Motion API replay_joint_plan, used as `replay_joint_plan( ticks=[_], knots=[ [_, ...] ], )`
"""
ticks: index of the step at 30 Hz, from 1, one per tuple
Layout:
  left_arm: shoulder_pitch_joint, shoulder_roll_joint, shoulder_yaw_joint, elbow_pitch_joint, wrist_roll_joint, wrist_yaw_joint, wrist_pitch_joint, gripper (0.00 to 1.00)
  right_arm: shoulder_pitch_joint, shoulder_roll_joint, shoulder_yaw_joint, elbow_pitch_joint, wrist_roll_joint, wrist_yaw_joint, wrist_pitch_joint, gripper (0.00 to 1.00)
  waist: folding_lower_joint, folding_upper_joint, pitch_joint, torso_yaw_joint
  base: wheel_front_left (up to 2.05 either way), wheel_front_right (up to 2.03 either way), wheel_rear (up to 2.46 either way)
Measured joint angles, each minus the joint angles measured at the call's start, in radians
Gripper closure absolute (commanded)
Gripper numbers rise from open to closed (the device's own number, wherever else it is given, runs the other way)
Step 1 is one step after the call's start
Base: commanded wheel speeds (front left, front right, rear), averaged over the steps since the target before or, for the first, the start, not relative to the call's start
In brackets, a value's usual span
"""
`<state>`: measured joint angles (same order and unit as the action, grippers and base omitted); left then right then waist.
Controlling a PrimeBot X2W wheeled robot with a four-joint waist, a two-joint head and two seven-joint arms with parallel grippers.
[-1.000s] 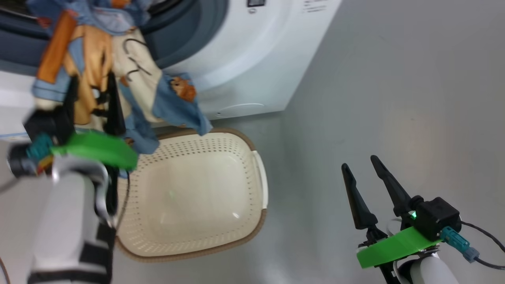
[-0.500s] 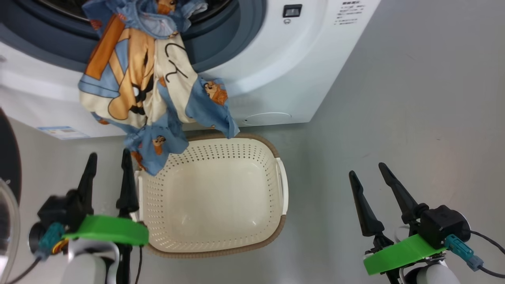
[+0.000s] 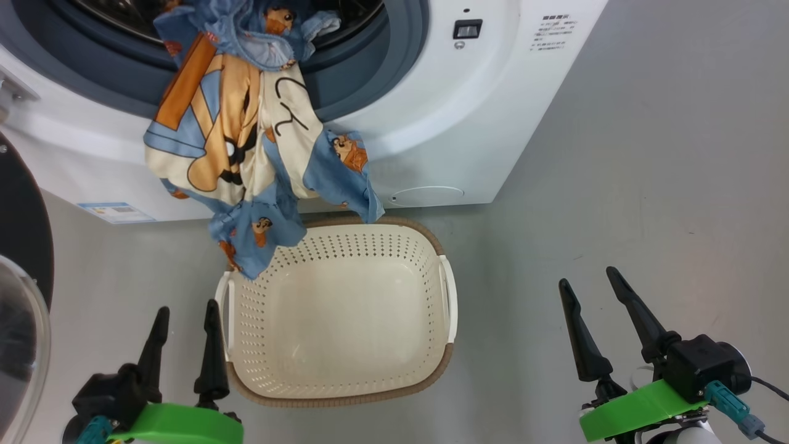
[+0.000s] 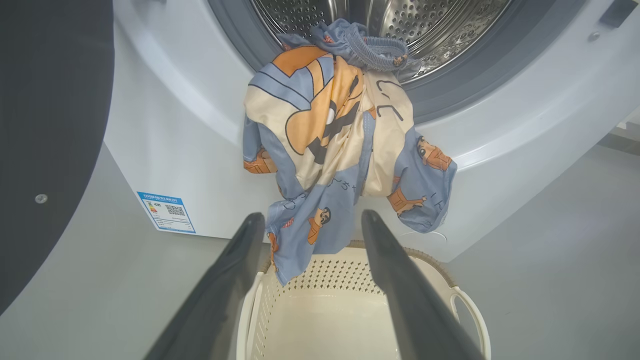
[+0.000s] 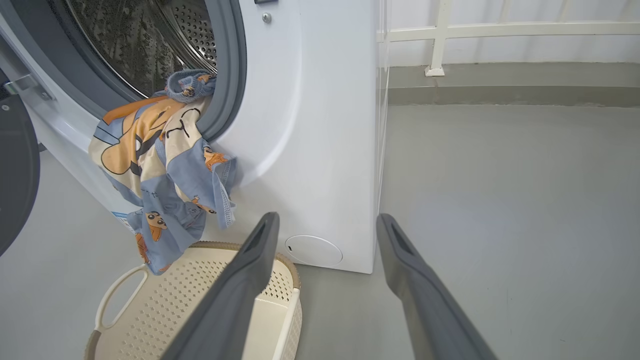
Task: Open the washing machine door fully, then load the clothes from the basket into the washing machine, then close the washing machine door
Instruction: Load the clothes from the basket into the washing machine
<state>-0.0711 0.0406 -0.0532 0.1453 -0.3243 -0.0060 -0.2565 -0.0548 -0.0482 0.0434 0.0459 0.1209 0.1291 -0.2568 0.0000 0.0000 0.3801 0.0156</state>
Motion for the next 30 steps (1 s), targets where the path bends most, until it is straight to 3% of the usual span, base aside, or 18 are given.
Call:
replay_joint_plan(
  ticks=[4, 17, 30],
  knots=[
    [0.008, 0.000, 0.002, -0.002, -0.008, -0.001, 0.000, 0.00, 0.000, 0.000, -0.001, -0.004, -0.005, 0.000, 0.000, 0.00, 0.0000, 0.0000, 0.008, 0.001, 0.00, 0.00, 0.00],
    [-0.166, 0.018, 0.006, 0.168, -0.121, -0.106, 0.000, 0.00, -0.018, 0.000, 0.031, -0.009, 0.002, 0.000, 0.000, 0.00, 0.0000, 0.0000, 0.070, -0.050, 0.00, 0.00, 0.00],
    [-0.390, 0.052, -0.014, 0.374, -0.179, -0.122, 0.000, 0.00, -0.064, 0.000, 0.069, -0.009, 0.019, 0.000, 0.000, 0.00, 0.0000, 0.0000, 0.153, -0.123, 0.00, 0.00, 0.00]
  ],
)
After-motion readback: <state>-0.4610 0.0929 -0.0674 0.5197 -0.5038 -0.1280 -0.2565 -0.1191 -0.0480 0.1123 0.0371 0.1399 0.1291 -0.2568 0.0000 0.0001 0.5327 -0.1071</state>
